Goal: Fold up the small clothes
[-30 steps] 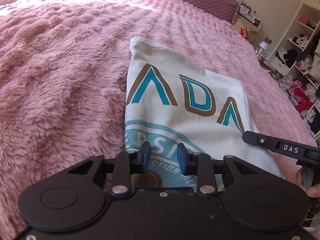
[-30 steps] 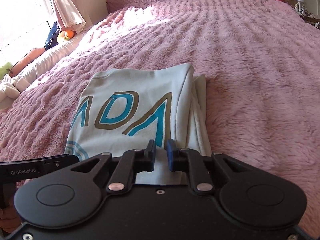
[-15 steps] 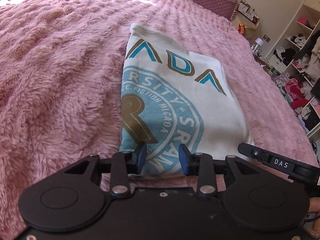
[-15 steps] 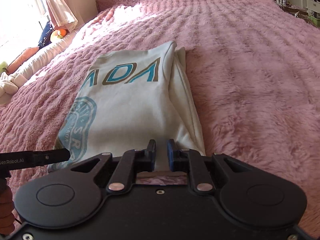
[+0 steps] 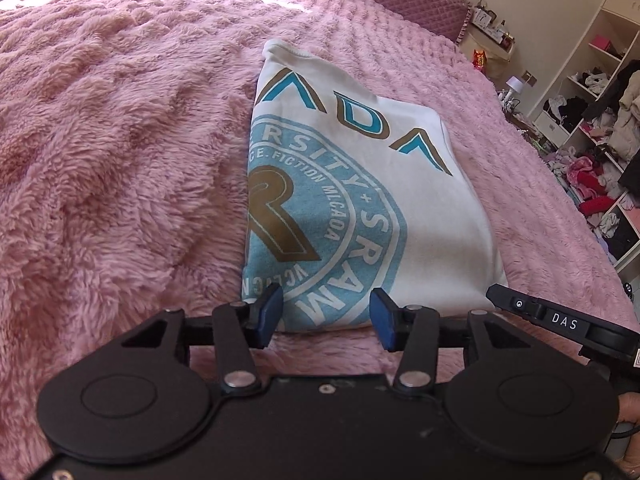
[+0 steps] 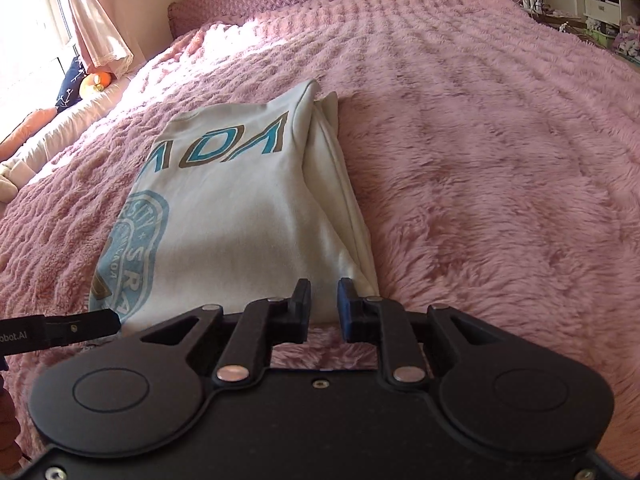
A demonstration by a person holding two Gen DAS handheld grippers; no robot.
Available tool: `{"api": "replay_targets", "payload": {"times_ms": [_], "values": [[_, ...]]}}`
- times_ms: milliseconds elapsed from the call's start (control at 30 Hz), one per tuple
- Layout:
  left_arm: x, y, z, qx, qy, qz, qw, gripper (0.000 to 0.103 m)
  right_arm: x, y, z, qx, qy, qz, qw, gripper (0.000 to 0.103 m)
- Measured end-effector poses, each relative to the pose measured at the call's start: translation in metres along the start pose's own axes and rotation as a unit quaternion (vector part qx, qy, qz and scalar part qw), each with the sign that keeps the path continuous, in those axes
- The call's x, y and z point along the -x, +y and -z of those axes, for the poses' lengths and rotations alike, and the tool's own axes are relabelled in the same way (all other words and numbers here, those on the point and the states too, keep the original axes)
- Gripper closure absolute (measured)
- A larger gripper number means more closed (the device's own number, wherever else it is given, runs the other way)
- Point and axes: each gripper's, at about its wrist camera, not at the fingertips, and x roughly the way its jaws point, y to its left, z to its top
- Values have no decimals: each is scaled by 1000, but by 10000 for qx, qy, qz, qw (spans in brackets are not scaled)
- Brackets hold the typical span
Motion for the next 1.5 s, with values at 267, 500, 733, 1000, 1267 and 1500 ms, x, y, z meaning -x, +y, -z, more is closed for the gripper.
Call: {"api": "replay_targets", "payload": {"times_ms": [267,500,733,1000,1267,1500], "values": [[23,-21,-43,-226,-955,-310,9947,12,18,26,-37,438,-886,-14,9951,34],[-31,-12,-75,-56,-770,-1117,9907,0,-39,42,-65,800,-609,261,9946,28],[-62,10,-64,33,-430,-1151,9924,0,-60,27,-54,422,-290,156,9986,22],[-64,-9,-122,-409,-786,-1063,9904,0,-68,35,-104,675,-912,163,9934,22],[-124,9,-143,-349,-88,-1236,9917,0,-113,49,-102,1102,-317,448,9924,22],[-118,20,-149,-144,-157,-1057,9942,0,-111,48,-109,1057,-270,406,9932,22]]}}
